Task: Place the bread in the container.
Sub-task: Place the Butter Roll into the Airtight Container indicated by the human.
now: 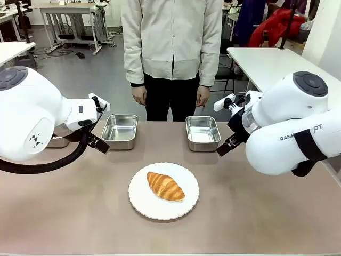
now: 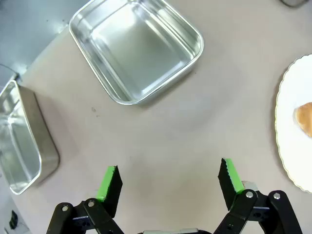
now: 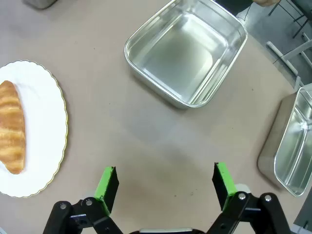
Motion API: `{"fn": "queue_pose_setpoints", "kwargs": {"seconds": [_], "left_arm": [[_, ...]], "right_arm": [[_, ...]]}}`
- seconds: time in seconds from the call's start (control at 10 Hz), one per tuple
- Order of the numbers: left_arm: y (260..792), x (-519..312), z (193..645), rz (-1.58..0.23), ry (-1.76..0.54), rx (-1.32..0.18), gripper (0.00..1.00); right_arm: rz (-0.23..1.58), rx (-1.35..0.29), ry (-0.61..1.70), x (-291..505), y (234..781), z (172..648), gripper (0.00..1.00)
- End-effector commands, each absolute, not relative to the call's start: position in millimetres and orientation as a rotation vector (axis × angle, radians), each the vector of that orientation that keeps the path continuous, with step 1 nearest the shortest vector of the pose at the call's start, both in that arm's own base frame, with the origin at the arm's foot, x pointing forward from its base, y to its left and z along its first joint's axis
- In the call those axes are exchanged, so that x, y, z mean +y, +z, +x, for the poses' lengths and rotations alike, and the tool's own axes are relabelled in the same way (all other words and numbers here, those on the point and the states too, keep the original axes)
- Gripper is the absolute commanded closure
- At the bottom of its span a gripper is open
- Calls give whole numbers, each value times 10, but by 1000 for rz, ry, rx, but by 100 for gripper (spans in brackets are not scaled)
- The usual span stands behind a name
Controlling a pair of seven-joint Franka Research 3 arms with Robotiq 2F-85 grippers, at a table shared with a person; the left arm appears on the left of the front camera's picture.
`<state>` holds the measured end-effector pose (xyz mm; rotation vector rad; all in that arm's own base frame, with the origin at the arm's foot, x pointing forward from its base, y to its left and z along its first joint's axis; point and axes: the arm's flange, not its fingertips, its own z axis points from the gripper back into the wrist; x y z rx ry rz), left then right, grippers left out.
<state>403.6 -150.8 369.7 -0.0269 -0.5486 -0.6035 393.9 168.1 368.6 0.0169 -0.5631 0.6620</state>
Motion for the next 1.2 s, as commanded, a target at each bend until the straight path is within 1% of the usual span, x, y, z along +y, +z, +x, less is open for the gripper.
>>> {"fn": "queue_pose_setpoints", "kwargs": {"seconds": [0.0,1.1], "left_arm": [[3702,-1508,4035,-27,-604,-550,0],[3697,-1508,4036,-27,-603,-549,0]], "right_arm": [[17,-568,661,1679,3704,3940,0],[16,-563,664,1683,3685,3938,0]]}}
